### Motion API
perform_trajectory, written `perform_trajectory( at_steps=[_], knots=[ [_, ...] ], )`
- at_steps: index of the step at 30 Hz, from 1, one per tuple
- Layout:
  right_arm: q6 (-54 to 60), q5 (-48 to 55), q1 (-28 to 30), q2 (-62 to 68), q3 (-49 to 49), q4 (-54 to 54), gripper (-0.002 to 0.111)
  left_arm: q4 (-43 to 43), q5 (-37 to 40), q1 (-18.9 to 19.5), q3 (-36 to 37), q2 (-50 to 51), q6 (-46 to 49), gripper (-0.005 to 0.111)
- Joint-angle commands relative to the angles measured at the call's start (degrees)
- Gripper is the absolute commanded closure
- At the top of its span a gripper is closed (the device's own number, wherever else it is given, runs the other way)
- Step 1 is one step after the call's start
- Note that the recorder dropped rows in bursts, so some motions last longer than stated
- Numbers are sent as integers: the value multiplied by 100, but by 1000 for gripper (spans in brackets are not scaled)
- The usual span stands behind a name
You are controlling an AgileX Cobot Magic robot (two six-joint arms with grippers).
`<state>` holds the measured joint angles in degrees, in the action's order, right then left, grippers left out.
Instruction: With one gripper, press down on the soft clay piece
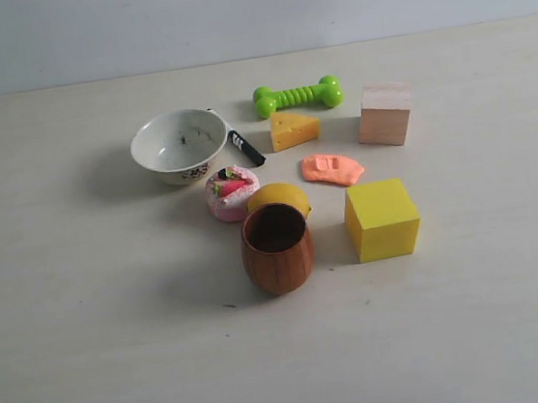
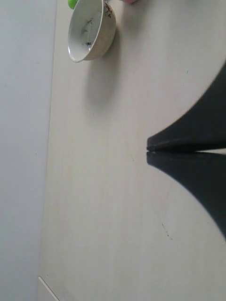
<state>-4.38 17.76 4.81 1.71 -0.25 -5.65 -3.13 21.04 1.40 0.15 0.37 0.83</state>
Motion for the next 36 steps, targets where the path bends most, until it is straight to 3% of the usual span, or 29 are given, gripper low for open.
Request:
perform_trajectory(
  at_steps=[1,36],
  knots=[
    [12,-18,30,-37,25,-36,108,-33,-72,-20,-15,-37,-36,107],
    [-17,-28,30,-37,25,-36,108,-33,-72,-98,-15,-37,-36,107]
  ],
)
